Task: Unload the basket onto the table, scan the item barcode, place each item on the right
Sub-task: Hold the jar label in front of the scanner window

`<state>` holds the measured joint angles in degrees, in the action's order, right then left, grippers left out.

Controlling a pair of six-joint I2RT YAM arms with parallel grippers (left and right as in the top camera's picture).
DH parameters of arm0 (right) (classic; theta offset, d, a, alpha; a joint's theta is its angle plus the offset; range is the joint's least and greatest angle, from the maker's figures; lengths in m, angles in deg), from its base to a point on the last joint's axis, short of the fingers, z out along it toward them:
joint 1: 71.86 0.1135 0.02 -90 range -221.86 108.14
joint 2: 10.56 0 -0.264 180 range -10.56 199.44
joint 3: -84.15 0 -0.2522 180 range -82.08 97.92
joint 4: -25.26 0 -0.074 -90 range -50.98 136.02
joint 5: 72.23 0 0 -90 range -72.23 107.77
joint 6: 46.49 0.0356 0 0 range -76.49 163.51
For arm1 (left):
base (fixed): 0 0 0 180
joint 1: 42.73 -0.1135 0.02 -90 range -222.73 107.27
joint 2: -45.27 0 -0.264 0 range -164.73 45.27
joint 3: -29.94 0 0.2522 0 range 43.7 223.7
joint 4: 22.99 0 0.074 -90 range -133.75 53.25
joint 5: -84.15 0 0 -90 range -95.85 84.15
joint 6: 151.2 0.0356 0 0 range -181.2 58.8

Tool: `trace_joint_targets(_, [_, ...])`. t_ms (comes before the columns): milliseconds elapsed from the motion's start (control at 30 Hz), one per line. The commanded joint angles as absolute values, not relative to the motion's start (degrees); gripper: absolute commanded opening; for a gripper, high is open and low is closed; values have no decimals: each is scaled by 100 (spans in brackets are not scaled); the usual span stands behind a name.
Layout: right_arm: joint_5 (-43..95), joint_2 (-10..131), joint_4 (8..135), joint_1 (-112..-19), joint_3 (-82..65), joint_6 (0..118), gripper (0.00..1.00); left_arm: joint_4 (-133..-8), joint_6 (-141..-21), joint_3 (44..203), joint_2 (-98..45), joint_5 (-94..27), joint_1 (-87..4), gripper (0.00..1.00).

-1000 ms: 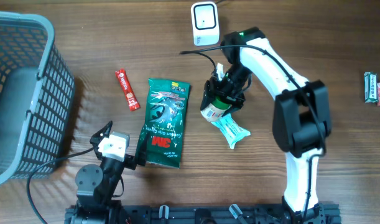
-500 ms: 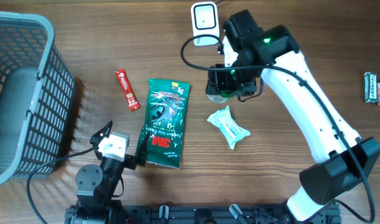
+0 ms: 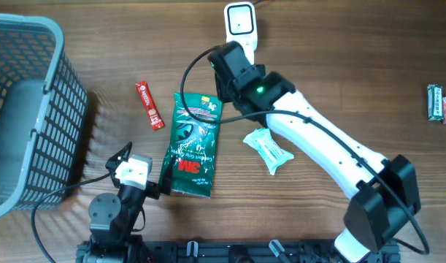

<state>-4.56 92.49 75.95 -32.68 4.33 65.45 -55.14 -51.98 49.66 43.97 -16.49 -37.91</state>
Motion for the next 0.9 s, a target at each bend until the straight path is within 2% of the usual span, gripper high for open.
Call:
trace_joint_targets(0, [-996, 9122, 6681, -3294, 76, 5906, 51, -5510, -5111, 4939, 4414, -1736, -3774, 100])
trace_joint_targets(233, [-871, 9369, 4660, -3915, -4, 5141, 48, -5510, -5111, 4939, 4414, -1736, -3774, 100])
trace_joint_targets(433, [-637, 10462, 2668, -4156, -4, 4197, 48, -5510, -5111, 4939, 4414, -1736, -3774, 100])
trace_joint_targets(700, [-194, 11915, -311, -4376, 24, 3708, 53, -5510, -5111, 4939, 4414, -1736, -3774, 100])
trace_joint_targets(867, [-21, 12232, -617, -4584, 238, 3944, 55, -5510, -5111, 4939, 4414, -1736, -3774, 100])
